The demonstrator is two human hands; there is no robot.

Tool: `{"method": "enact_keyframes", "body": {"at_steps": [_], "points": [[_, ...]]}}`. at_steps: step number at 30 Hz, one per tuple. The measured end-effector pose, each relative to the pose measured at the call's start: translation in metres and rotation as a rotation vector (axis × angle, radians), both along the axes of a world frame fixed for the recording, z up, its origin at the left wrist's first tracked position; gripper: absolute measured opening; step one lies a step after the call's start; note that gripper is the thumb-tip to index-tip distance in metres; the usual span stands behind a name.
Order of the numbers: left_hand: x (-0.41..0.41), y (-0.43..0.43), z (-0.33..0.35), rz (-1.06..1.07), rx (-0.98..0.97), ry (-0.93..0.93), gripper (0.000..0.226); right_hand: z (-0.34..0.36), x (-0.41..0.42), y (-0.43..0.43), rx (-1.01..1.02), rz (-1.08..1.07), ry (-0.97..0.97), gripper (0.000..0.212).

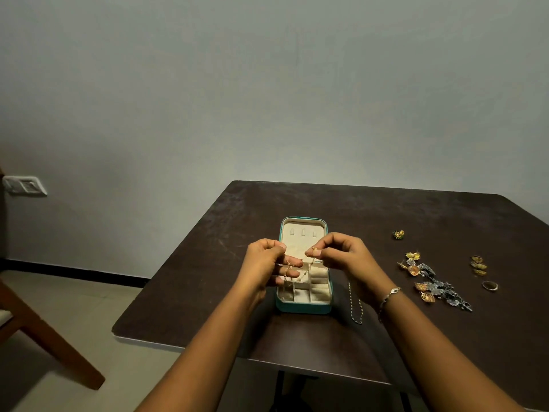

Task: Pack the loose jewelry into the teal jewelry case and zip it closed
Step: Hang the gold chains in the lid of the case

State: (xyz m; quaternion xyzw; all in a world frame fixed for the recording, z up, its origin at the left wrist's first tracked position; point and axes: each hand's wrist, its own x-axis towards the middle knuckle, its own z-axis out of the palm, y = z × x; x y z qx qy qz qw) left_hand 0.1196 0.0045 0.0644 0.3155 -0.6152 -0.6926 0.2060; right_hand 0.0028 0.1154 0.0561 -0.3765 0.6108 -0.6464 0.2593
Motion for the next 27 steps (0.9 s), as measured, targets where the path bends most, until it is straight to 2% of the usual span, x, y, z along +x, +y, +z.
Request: {"method": "enact_keyframes", "body": {"at_steps": [4, 11, 17, 27], "points": [[-0.002, 0.0, -0.003, 0.013, 0.036, 0.005, 0.012, 0.014, -0.002, 0.002, -0.033, 0.007, -0.057, 0.016], [-0.003, -0.002, -0.009, 0.055, 0.122, 0.023, 0.011, 0.045, -0.01, 0.005, -0.023, 0.018, -0.003, 0.015], [-0.004, 0.0, -0.013, 0.049, 0.115, -0.03, 0.01, 0.078, -0.013, 0.003, -0.029, 0.053, 0.059, 0.014], [-0.007, 0.002, -0.021, 0.084, 0.06, -0.075, 0.011, 0.113, -0.013, 0.0, -0.063, 0.037, 0.051, 0.017]]}}
